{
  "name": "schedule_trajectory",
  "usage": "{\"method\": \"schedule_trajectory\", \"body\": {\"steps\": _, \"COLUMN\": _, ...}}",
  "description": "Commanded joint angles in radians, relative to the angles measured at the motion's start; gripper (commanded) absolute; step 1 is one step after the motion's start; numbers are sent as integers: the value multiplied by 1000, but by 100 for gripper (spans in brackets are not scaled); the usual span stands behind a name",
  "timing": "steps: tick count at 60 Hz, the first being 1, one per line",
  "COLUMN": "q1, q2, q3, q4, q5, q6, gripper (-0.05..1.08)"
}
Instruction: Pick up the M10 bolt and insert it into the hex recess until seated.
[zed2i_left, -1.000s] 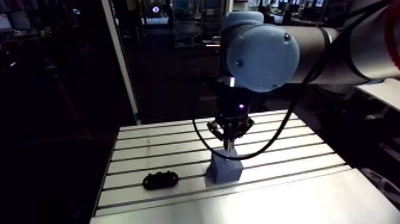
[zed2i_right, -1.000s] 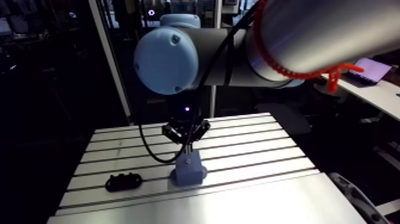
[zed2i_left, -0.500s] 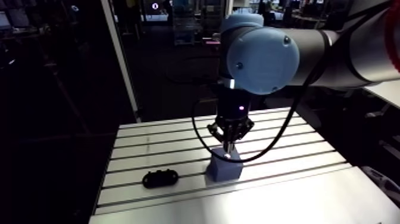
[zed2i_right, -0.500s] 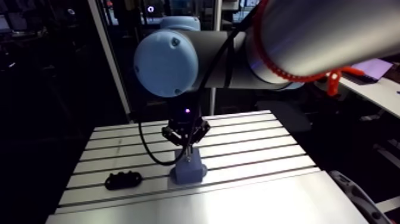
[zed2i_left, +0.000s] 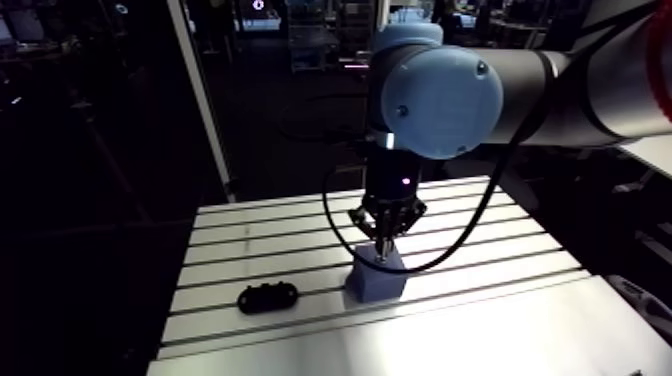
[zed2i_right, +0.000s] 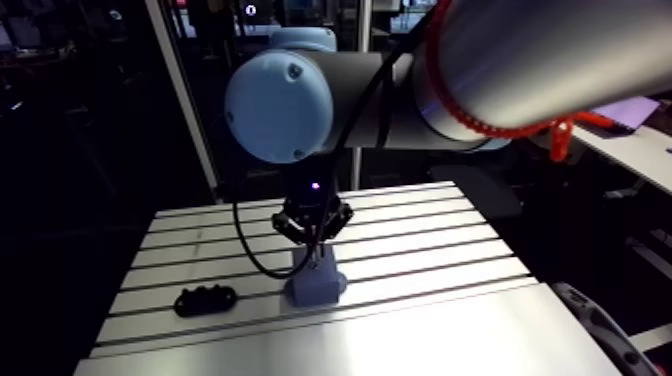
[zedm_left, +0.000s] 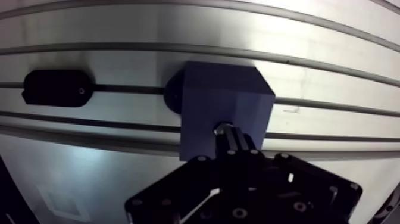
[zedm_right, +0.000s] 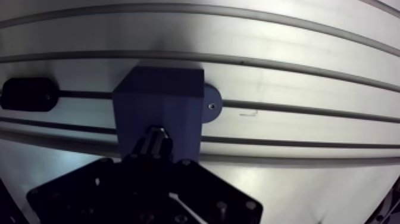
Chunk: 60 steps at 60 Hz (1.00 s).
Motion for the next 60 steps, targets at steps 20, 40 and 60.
{"method": "schedule_trajectory", "body": {"steps": 20, "q1": 1, "q2": 4, "q3": 10, "q4": -2, "q5": 1, "q6": -1, "gripper": 108}}
{"method": "schedule_trajectory", "body": {"steps": 40, "q1": -1, "q2": 4, "q3": 19, "q4": -3, "q5": 1, "q6": -4, "gripper": 108}}
{"method": "schedule_trajectory", "body": {"steps": 60, "q1": -1, "q2": 4, "q3": 22, "q4": -3, "q5": 1, "q6": -5, "gripper": 108}}
